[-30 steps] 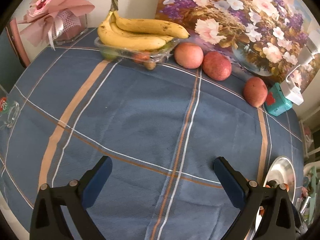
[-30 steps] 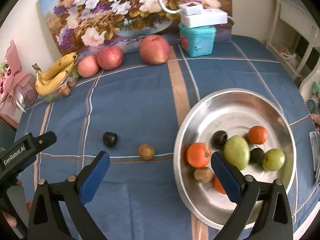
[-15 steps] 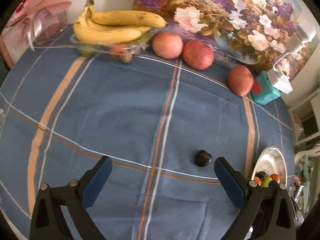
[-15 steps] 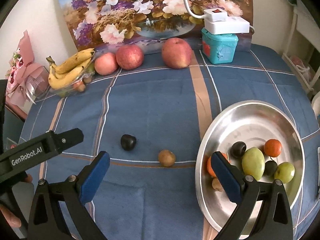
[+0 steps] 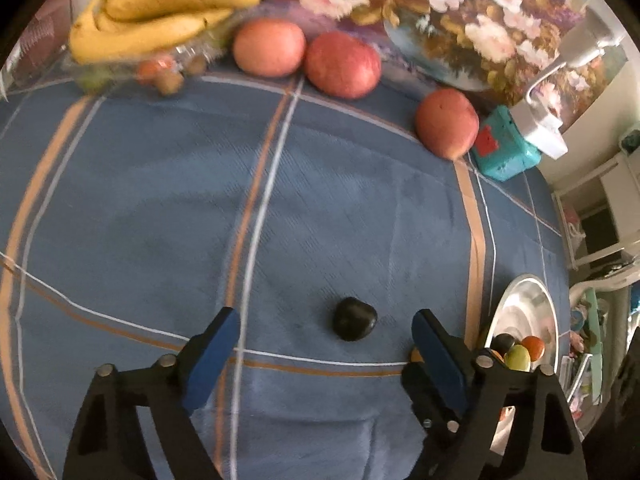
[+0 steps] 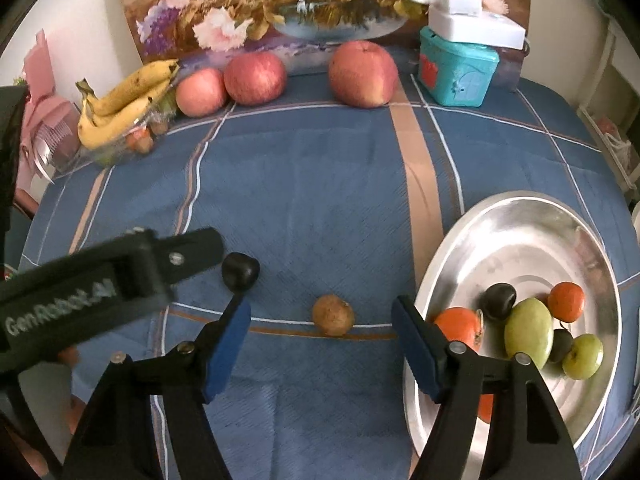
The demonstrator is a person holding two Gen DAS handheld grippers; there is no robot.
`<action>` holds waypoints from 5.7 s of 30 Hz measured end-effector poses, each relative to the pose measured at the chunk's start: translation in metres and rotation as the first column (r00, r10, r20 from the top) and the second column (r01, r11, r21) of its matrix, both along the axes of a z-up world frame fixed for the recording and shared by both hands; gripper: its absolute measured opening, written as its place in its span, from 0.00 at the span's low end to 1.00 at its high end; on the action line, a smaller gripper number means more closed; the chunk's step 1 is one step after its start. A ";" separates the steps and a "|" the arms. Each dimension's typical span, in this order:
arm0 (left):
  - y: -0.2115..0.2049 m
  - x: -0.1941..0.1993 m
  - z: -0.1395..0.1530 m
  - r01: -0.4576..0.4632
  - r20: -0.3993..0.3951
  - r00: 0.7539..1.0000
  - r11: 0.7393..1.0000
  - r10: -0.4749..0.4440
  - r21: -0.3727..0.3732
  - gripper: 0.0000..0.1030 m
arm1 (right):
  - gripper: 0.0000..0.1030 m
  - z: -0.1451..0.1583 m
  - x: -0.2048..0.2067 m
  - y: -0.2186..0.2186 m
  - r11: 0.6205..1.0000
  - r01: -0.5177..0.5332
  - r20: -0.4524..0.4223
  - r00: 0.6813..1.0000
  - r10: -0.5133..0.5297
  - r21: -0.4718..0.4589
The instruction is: Organize fruits
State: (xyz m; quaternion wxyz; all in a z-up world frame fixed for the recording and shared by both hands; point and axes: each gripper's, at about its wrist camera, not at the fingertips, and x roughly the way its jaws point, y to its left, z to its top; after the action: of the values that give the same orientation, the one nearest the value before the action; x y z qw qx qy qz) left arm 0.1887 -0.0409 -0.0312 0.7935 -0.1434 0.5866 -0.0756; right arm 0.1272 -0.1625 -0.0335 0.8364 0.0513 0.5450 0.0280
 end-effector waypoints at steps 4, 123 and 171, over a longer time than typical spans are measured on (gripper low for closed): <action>-0.011 0.001 -0.010 0.028 -0.021 0.999 1.000 -0.028 -0.003 0.76 | 0.54 -0.007 0.003 0.001 1.000 -0.002 -0.021 1.000 0.002 -0.016; -0.157 -0.129 0.020 0.441 0.207 0.866 0.891 -0.455 0.110 0.29 | 0.27 0.022 -0.092 -0.151 0.916 0.399 -0.094 0.915 -0.393 0.047; -0.030 -0.077 0.000 -0.075 0.047 0.997 0.941 0.063 0.330 1.00 | 0.90 0.030 -0.077 -0.097 0.976 0.206 0.005 0.979 -0.206 -0.068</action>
State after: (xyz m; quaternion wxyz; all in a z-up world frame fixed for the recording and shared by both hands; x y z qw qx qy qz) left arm 0.1122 -0.0711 -0.0310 0.8188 -0.0267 0.5714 0.0494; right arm 0.0498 -0.2596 -0.0038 0.8354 0.0789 0.5384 -0.0775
